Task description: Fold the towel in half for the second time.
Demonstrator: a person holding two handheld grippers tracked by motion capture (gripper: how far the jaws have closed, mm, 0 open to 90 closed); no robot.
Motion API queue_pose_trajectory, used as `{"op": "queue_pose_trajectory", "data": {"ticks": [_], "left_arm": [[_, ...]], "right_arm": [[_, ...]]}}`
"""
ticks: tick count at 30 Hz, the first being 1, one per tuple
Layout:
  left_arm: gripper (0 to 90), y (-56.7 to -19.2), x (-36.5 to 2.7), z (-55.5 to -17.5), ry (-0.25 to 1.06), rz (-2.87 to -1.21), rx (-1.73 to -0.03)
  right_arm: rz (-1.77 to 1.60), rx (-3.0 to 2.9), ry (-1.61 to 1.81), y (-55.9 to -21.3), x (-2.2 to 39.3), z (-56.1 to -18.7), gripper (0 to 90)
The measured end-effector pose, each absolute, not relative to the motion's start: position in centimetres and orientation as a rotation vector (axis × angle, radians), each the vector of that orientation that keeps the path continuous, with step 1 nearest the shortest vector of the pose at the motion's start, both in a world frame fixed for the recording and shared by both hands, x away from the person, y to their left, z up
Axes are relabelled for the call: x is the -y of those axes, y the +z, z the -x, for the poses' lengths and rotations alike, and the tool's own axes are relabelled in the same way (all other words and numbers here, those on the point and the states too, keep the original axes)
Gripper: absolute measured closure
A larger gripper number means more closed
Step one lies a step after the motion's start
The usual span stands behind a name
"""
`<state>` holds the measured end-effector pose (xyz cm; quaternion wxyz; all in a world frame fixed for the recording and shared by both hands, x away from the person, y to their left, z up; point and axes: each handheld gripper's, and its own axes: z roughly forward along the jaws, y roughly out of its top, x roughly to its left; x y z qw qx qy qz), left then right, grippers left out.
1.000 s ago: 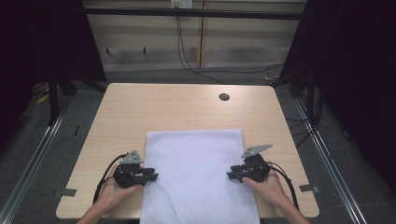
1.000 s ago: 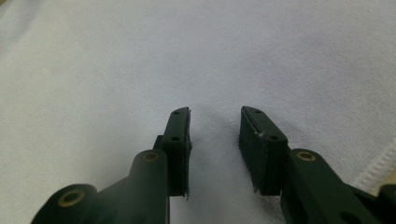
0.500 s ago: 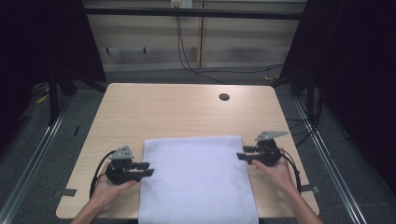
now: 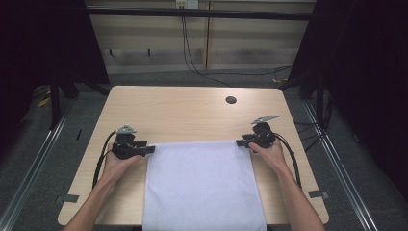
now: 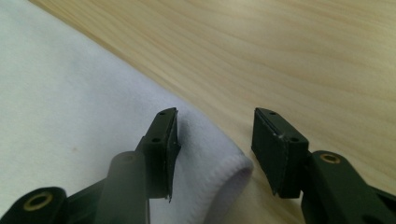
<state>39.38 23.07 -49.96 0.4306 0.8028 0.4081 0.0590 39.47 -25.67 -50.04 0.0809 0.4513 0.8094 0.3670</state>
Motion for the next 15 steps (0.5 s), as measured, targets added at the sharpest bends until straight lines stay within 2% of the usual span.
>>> {"op": "queue_pose_trajectory", "data": {"ticks": [2, 3, 6, 7, 8, 9, 11, 15], "left_arm": [[47.4, -50.2, -22.9, -39.6, 0.122, -2.03, -0.999], [50.4, -50.3, -22.6, -39.5, 0.127, -2.043, -0.984], [55.0, -50.6, -22.2, -39.4, 0.134, -2.077, -0.958], [68.7, -50.6, -22.1, -39.4, 0.121, -2.084, -0.947], [68.7, -50.6, -22.0, -39.5, 0.103, -2.093, -0.934], [76.7, -50.6, -21.8, -39.5, 0.106, -2.099, -0.932], [84.9, -50.4, -21.5, -39.7, 0.092, -2.093, -0.928], [85.8, -49.8, -21.3, -40.5, 0.136, -2.027, -0.959]], "right_arm": [[-1.338, -2.433, 1.097, -50.1, 25.7, -39.2, 59.0], [-1.345, -2.429, 1.101, -50.2, 25.8, -39.1, 66.1], [-1.34, -2.452, 1.132, -50.3, 26.0, -38.8, 79.0], [-1.344, -2.452, 1.139, -50.2, 26.2, -38.7, 83.4], [-1.344, -2.452, 1.139, -50.2, 26.2, -38.7, 83.4], [-1.351, -2.448, 1.158, -50.2, 26.3, -38.6, 84.4], [-1.357, -2.444, 1.143, -50.1, 26.2, -38.6, 85.3], [-1.358, -2.4, 1.172, -49.3, 26.8, -38.7, 85.7]]}}
